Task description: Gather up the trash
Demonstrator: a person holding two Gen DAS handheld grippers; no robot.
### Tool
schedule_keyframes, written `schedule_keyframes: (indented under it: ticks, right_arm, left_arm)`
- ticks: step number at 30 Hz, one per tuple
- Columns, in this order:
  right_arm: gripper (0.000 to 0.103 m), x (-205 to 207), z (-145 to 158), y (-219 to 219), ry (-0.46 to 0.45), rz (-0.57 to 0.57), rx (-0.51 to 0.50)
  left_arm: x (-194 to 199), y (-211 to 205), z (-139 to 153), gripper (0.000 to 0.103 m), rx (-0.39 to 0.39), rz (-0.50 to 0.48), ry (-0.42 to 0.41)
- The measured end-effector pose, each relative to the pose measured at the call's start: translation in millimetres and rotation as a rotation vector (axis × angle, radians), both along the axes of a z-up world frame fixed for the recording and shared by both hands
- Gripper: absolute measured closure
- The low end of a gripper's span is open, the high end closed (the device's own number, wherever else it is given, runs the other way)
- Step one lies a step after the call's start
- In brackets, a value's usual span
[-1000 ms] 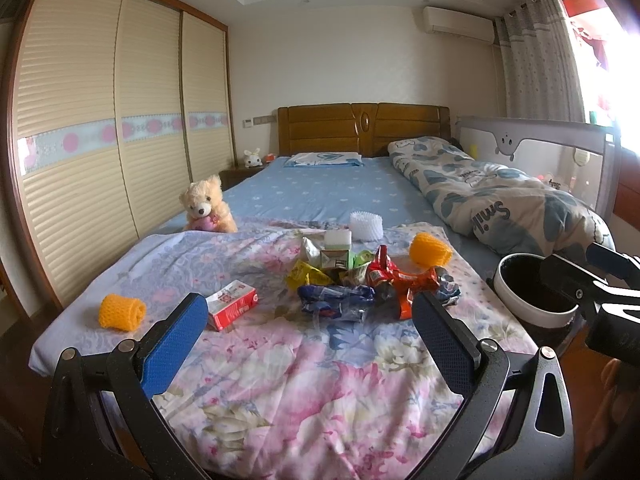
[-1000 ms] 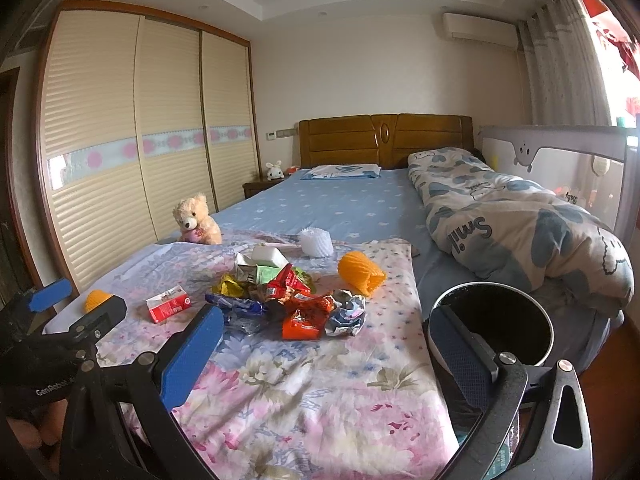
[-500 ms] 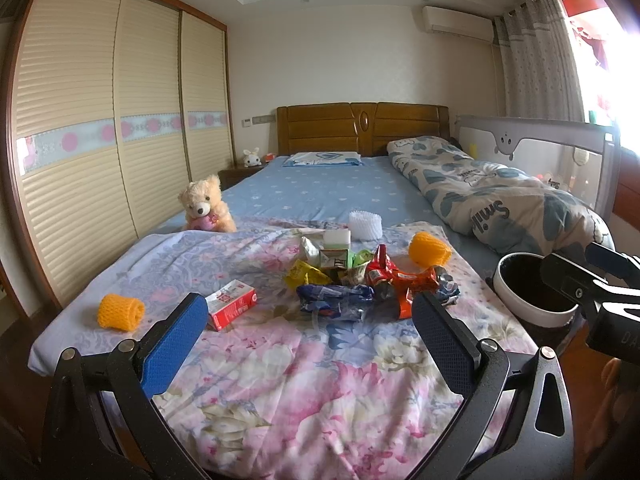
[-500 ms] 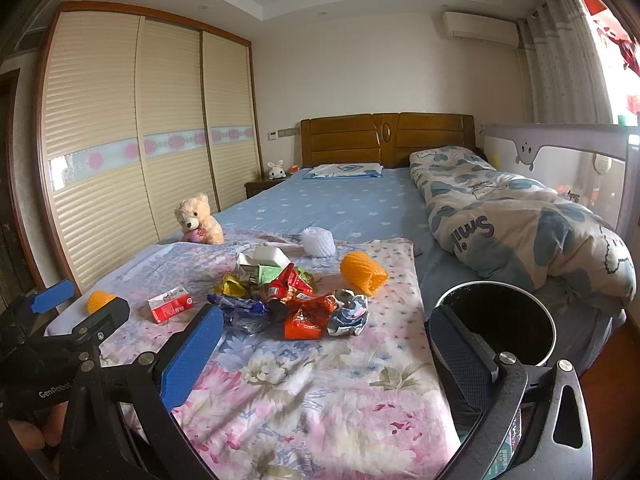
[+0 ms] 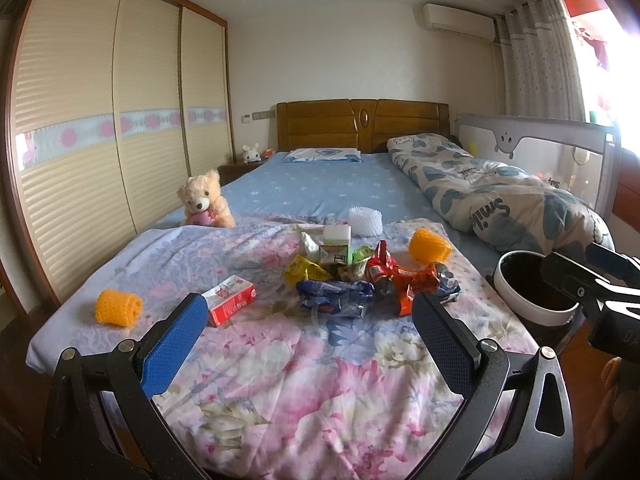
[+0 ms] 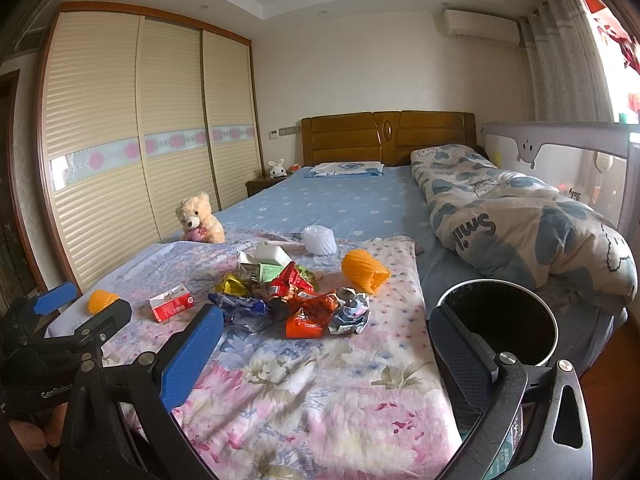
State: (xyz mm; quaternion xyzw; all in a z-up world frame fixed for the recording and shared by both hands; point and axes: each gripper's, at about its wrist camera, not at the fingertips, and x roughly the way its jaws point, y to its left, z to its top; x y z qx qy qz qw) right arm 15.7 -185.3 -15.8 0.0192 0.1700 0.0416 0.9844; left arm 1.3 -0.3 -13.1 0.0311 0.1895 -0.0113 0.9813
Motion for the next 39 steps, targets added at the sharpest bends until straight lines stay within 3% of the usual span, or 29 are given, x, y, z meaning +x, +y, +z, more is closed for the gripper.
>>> schedule_keyframes:
  ticks: [14,24,31,39]
  right_arm:
    - [0.0,17,-13,-4,0.071,0.021,0.035]
    - [0.001,53,-31,-22,0.164,0.01,0.07]
    - [0.001,86,-45,-31,0.216,-0.003,0.099]
    - [0.024,136,-70,-48,0.317,-0.02,0.156]
  left_arm:
    - [25,10,-18,0.0,-0.02,0.017,0.11]
    - [67,10,-40,0.0,-0.015,-0.006,0.235]
    - [103,3,-53,0.0,0.002,-0.024,0.28]
    - [154,1,-74,0.002,-0.021,-0.022,0.366]
